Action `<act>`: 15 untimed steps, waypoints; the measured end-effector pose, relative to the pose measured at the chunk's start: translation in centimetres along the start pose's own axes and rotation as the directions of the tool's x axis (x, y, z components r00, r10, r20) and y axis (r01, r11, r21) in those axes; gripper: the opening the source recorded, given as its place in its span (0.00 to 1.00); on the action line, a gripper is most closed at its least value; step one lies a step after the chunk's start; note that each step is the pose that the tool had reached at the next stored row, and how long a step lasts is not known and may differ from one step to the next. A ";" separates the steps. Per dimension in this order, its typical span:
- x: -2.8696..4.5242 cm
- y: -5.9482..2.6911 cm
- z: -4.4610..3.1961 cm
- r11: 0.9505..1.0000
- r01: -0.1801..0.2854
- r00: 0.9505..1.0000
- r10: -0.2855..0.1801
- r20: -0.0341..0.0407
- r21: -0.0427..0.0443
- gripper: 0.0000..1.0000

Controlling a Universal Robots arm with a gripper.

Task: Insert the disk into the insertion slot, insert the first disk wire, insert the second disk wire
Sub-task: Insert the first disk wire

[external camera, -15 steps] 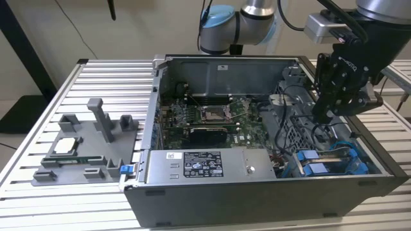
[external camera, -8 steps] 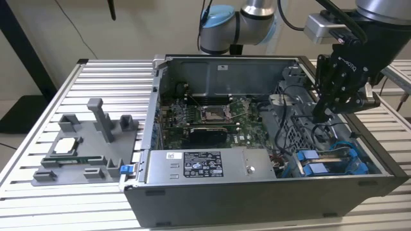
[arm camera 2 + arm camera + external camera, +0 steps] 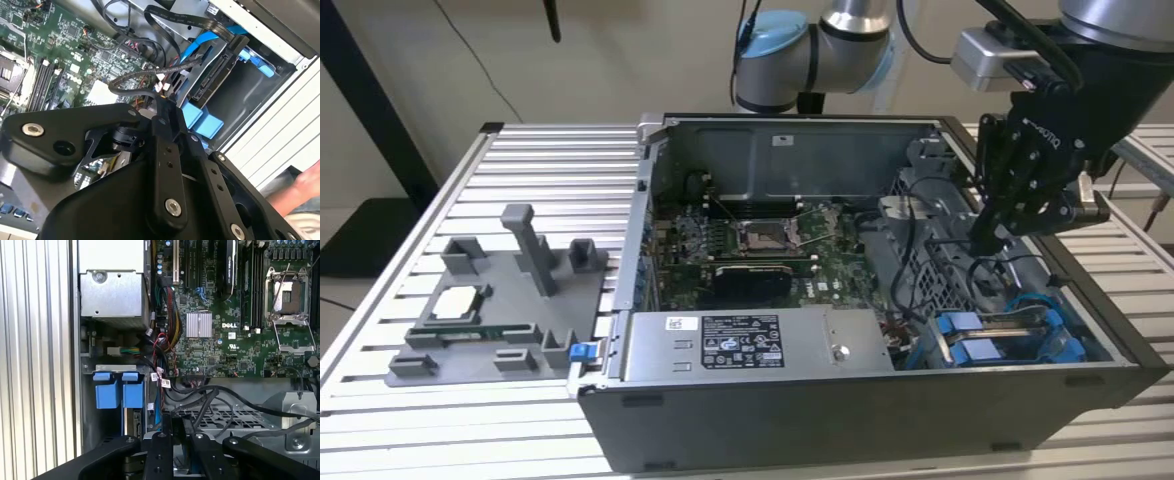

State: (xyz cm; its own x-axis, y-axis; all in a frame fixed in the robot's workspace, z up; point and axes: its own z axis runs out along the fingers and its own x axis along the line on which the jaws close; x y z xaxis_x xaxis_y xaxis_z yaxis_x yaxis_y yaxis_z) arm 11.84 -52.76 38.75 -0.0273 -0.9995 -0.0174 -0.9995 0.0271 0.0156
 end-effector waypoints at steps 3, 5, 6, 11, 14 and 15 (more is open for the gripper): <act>0.01 -0.02 0.02 1.000 0.000 1.000 0.000 0.000 0.000 0.00; 0.05 -0.09 0.04 1.000 0.000 1.000 0.000 0.000 0.000 0.00; 0.08 -0.13 0.05 1.000 0.000 1.000 0.000 0.000 0.000 0.00; 0.30 -0.41 0.10 1.000 0.000 1.000 0.000 0.000 -0.001 0.00; 0.51 -0.61 0.13 1.000 0.000 1.000 0.000 0.000 -0.001 0.00; 0.58 -0.68 0.14 1.000 0.000 1.000 0.000 0.000 -0.001 0.00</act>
State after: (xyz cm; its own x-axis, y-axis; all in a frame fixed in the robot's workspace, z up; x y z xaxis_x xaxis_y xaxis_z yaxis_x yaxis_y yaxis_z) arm 12.51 -53.36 38.59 -0.0273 -0.9995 -0.0173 -0.9995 0.0271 0.0168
